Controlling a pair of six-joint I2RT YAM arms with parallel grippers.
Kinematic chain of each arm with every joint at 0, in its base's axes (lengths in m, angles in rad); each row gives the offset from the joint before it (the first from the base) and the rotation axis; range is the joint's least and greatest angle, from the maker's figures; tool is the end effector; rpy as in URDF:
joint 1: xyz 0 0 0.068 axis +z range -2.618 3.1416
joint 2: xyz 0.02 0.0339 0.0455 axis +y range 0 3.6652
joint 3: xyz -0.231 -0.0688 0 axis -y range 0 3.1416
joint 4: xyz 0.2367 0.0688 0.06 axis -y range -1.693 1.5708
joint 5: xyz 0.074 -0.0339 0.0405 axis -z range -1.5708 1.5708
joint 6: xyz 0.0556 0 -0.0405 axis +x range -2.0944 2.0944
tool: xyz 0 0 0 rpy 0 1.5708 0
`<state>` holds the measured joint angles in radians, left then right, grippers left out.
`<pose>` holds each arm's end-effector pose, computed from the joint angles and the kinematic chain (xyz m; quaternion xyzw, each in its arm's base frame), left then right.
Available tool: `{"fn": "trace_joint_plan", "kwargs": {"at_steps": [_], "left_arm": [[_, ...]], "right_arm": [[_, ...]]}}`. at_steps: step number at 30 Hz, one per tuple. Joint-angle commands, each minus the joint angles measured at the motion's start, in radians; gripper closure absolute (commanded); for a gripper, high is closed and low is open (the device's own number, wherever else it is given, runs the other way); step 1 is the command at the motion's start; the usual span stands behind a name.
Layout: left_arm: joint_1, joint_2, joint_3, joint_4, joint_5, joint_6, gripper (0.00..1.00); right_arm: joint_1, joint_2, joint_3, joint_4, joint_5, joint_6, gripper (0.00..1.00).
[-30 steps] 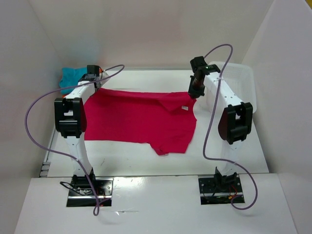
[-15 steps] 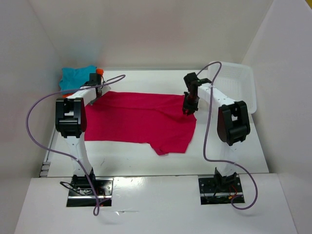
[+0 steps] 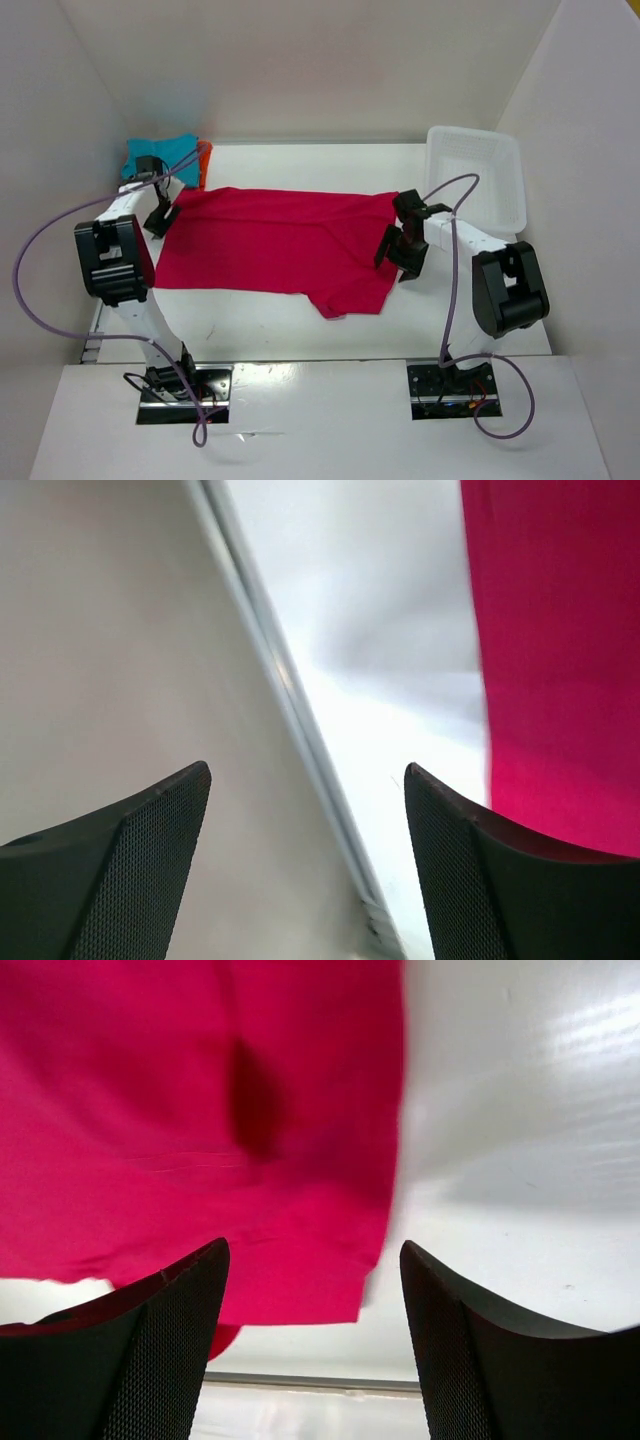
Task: Fold and stack the t-shirts
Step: Grap the side of the flattened tshirt closest away from the robot with both arms
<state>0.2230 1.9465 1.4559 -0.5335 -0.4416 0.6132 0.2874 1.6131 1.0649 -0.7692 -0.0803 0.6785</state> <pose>0.3911 0.1131 0.1636 0.1241 0.9331 0.2997 0.1551 0.2821 0.0880 0.1469 0.1876 0.9733 0.0939 0.0933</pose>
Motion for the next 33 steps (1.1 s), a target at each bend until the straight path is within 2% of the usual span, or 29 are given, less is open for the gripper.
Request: {"fn": "trace_joint_plan", "kwargs": {"at_steps": [1,4,6,9,10,12,19,22,25,26,28,30,32,33], "left_arm": [[0.015,-0.057,-0.139,-0.097,0.084,-0.104,0.15],[0.058,-0.067,-0.186,-0.097,0.151,-0.133,0.14],[0.068,-0.055,-0.197,-0.121,0.188,-0.145,0.14],[0.068,-0.034,-0.197,-0.122,0.218,-0.156,0.14],[0.068,-0.034,-0.197,-0.122,0.228,-0.156,0.14],[0.068,-0.034,-0.197,-0.122,0.239,-0.156,0.14],[0.056,-0.07,-0.22,-0.131,0.25,-0.136,0.14],[0.03,-0.08,-0.229,-0.12,0.238,-0.136,0.14],[0.019,-0.09,-0.217,-0.12,0.228,-0.136,0.14],[0.019,-0.09,-0.216,-0.12,0.228,-0.126,0.14],[0.019,-0.122,-0.216,-0.129,0.218,-0.113,0.14],[0.019,-0.15,-0.235,-0.129,0.181,-0.101,0.14],[0.019,-0.164,-0.262,-0.129,0.158,-0.092,0.14],[0.019,-0.164,-0.278,-0.129,0.149,-0.092,0.14]], "right_arm": [[0.002,-0.018,-0.086,0.073,-0.027,0.075,0.26],[0.012,-0.036,-0.13,0.108,-0.052,0.084,0.26],[0.012,-0.004,-0.141,0.148,-0.087,0.084,0.3],[0.012,0.019,-0.141,0.159,-0.087,0.075,0.65],[0.012,0.019,-0.141,0.159,-0.066,0.075,0.85],[-0.008,-0.01,-0.141,0.134,-0.047,0.062,1.0],[-0.189,-0.18,-0.086,-0.011,0.069,0.009,1.0],[-0.235,-0.136,-0.033,0.013,0.08,-0.046,0.95],[-0.235,-0.031,0.087,0.034,0.001,-0.071,0.73],[-0.209,-0.012,0.146,0.034,0.001,-0.085,0.51],[-0.2,-0.001,0.185,0.007,0.017,-0.096,0.34],[-0.141,-0.028,0.195,-0.019,0.08,-0.111,0.28],[-0.079,-0.108,0.159,-0.064,0.14,-0.111,0.28],[-0.001,-0.136,0.15,-0.076,0.154,-0.111,0.29]]}}
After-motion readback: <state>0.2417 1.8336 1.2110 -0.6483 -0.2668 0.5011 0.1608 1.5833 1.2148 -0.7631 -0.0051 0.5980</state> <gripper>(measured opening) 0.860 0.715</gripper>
